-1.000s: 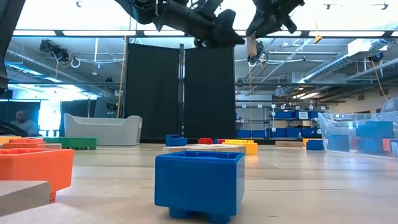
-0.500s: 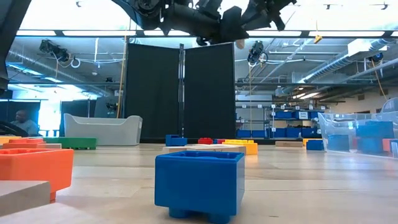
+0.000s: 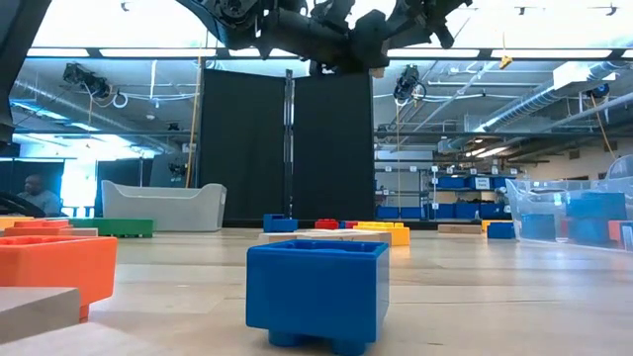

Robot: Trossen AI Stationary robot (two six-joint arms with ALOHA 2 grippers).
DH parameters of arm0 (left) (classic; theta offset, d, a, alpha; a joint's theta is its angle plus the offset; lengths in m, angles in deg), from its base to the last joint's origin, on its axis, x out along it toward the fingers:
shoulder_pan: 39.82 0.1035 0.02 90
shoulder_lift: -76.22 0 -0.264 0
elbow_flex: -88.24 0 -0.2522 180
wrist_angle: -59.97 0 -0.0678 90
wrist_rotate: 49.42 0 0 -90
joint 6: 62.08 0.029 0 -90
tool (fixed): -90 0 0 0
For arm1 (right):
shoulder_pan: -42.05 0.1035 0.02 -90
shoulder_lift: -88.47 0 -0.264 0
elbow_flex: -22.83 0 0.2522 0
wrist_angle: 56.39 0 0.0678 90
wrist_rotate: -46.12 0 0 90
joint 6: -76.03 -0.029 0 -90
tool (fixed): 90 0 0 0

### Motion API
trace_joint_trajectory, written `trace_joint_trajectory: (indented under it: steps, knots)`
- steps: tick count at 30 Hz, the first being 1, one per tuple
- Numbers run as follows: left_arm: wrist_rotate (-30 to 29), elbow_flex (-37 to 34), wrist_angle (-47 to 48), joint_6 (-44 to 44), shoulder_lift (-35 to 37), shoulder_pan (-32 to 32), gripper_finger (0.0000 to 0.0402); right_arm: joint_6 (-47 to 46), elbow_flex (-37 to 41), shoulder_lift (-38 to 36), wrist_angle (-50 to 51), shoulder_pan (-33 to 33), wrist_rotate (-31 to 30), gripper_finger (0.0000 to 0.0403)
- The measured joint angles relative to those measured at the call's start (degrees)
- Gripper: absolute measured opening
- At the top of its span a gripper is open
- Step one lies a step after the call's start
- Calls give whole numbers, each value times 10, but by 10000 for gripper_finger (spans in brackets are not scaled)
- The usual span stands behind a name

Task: Sort blocks by size
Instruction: Put the brown block into the black bin

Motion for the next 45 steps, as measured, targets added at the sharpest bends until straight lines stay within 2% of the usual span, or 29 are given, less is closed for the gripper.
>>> trace_joint_trajectory:
  steps: [1,5,9,14,19,24,29,34,40,43,45]
  knots:
    - [-2,0,3,-8,0,0,72,-4,0,0,0,-1,0,121]
    - [2,0,16,-29,0,0,69,-16,0,0,9,0,5,126]
    - [29,0,27,-23,1,-1,63,-14,0,0,16,0,21,185]
    - [31,0,83,-21,20,-2,63,-14,0,-13,37,0,24,261]
    - [2,-1,181,-24,69,0,63,-28,0,-49,72,0,20,306]
    - [-22,0,342,-77,156,-6,63,-72,0,-79,145,0,19,313]
    - [-69,0,499,-184,248,-35,63,-107,0,-94,208,13,20,302]
    - [-185,0,659,-338,317,-120,63,-121,0,-100,232,44,20,288]
    - [-260,0,841,-606,318,-279,63,-136,0,-95,233,93,20,279]
    - [-262,0,916,-745,298,-359,63,-141,0,-90,233,121,20,278]
    - [-249,0,942,-792,286,-409,63,-145,0,-85,233,140,20,278]
